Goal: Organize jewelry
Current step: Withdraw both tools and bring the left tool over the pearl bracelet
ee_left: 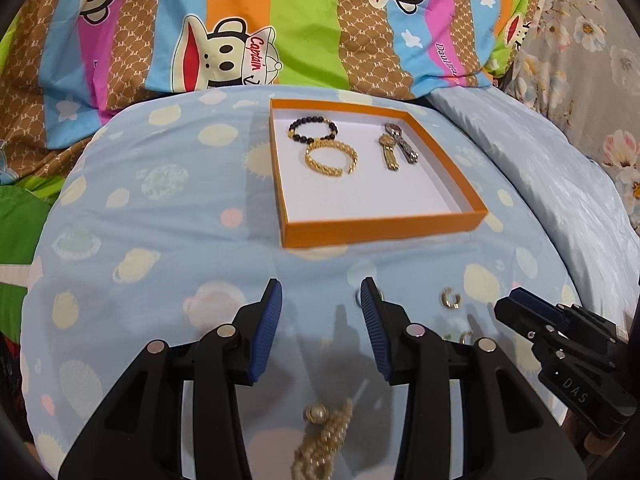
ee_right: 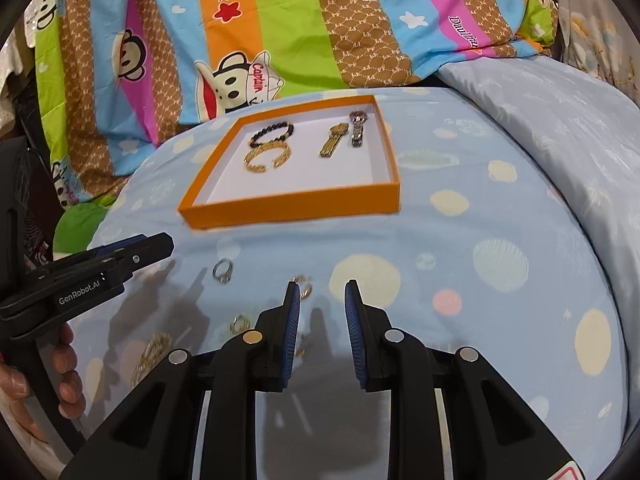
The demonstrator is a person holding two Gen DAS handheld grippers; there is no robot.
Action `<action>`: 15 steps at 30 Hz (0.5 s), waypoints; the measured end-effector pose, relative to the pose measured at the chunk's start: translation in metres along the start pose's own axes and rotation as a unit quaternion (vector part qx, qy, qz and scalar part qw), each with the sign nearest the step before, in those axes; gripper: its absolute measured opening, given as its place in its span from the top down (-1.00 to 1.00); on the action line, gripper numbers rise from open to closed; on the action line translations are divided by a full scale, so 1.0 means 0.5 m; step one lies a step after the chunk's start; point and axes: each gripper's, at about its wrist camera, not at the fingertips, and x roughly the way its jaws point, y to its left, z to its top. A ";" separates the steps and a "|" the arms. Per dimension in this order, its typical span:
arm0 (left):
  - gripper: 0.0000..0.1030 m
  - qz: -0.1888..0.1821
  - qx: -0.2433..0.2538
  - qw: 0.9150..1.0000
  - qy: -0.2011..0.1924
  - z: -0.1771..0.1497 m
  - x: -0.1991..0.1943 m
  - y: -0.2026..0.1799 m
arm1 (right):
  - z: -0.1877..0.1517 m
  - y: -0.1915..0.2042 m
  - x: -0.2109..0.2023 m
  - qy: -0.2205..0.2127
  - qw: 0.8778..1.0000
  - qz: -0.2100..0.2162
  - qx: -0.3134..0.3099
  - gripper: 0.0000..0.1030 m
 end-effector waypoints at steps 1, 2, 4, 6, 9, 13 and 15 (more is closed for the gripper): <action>0.23 0.000 0.000 1.000 0.003 -0.007 -0.002 -0.001 | -0.008 0.003 -0.002 0.002 1.000 0.001 -0.001 0.55; 0.23 0.000 0.000 1.000 0.006 -0.016 -0.004 -0.001 | -0.017 0.005 -0.004 0.004 1.000 0.003 -0.001 0.55; 0.23 -0.001 -0.001 1.000 0.012 -0.034 -0.008 -0.004 | -0.028 0.008 -0.006 0.008 1.000 0.005 0.000 0.55; 0.23 -0.002 -0.001 1.000 0.017 -0.049 -0.011 -0.006 | -0.038 0.010 -0.010 0.010 1.000 0.005 -0.001 0.55; 0.23 0.000 -0.004 1.000 0.025 -0.069 -0.014 -0.004 | -0.049 0.014 -0.012 0.011 1.000 0.006 -0.003 0.52; 0.23 0.004 -0.009 0.999 0.033 -0.090 -0.017 0.003 | -0.059 0.015 -0.007 0.014 1.000 0.001 -0.004 0.36; 0.23 0.005 -0.012 0.999 0.034 -0.099 -0.020 0.007 | -0.062 0.017 -0.003 0.016 1.000 0.002 -0.005 0.35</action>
